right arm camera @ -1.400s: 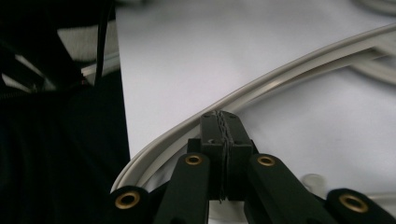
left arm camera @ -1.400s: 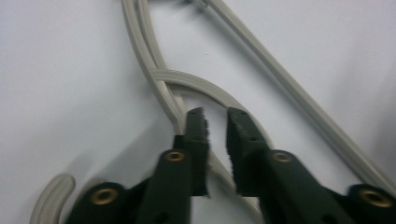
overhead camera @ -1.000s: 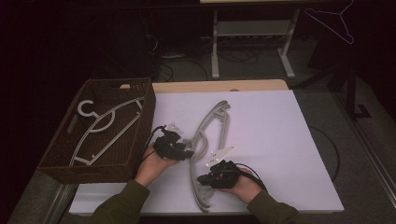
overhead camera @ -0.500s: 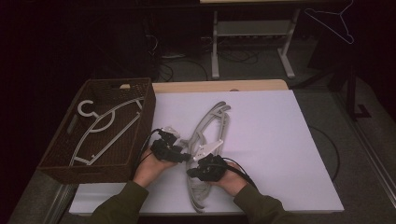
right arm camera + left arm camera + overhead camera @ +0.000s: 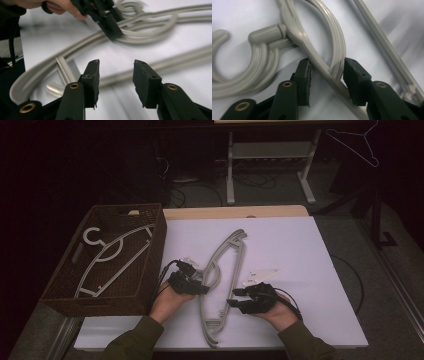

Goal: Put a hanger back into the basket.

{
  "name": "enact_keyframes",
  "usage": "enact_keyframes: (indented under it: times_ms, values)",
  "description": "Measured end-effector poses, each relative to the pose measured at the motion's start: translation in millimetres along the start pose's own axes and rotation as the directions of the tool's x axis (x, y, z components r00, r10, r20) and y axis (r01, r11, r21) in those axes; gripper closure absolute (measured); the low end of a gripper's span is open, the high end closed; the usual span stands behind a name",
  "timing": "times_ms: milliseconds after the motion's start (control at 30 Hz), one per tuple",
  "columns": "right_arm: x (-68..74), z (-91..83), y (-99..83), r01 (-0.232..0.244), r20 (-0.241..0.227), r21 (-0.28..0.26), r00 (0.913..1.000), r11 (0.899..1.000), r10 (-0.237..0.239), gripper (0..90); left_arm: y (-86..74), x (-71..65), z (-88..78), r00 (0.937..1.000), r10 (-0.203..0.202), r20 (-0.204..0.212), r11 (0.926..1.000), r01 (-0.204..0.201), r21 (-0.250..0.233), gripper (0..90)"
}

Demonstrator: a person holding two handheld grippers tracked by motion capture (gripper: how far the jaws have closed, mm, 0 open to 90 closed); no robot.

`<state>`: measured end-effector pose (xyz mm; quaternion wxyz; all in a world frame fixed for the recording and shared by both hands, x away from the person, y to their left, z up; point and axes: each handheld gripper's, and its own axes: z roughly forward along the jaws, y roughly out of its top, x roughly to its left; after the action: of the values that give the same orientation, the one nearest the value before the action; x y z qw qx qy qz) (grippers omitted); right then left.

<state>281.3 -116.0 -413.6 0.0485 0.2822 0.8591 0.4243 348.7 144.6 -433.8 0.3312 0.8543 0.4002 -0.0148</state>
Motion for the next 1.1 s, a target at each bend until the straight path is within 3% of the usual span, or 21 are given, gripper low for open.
enact_keyframes:
  times_ms: [133, 167, 233, 433, 600, 800, 933, 1100]
  values:
    - [-8.7, -16.2, -9.9, -0.027, 0.033, -0.018, 0.9991, 0.999, 0.027, 55.1, 1.9, 0.9, -1.3, 0.9994, -0.035, 0.000, 0.9988, 0.035, -0.035, 63.4]
    - [-9.7, -19.2, -11.5, -0.042, 0.041, -0.020, 0.9982, 0.999, 0.043, 54.8, 2.4, 2.9, -2.2, 0.9999, -0.015, 0.000, 0.9995, 0.015, -0.027, 64.3]
    - [-12.6, -23.5, -14.4, -0.052, 0.050, -0.026, 0.9973, 0.998, 0.054, 54.8, 3.7, 3.7, -1.7, 0.9997, -0.025, 0.002, 0.9990, 0.025, -0.037, 64.8]
    - [-18.3, -28.9, -17.3, -0.060, 0.068, -0.038, 0.9957, 0.997, 0.063, 55.0, 12.1, 3.3, -7.1, 0.9989, -0.045, 0.013, 0.9939, 0.046, -0.100, 68.1]
    - [-19.4, -29.0, -17.2, -0.062, 0.071, -0.041, 0.9954, 0.997, 0.065, 54.1, 18.9, 2.8, -11.0, 0.9970, -0.054, 0.056, 0.9888, 0.061, -0.136, 71.3]
    - [-23.9, -33.0, -17.5, -0.080, 0.089, -0.067, 0.9923, 0.995, 0.086, 39.3, 28.1, -1.8, -13.2, 0.9908, -0.062, 0.121, 0.9813, 0.082, -0.174, 75.6]
    - [-28.5, -37.6, -20.0, -0.091, 0.108, -0.083, 0.9892, 0.992, 0.100, 28.7, 35.5, -9.2, -12.2, 0.9824, -0.063, 0.176, 0.9741, 0.099, -0.204, 78.7]
    - [-33.4, -46.9, -27.4, -0.098, 0.128, -0.114, 0.9854, 0.989, 0.112, 21.6, 45.8, -23.3, -10.9, 0.9801, -0.024, 0.197, 0.9723, 0.068, -0.223, 80.3]
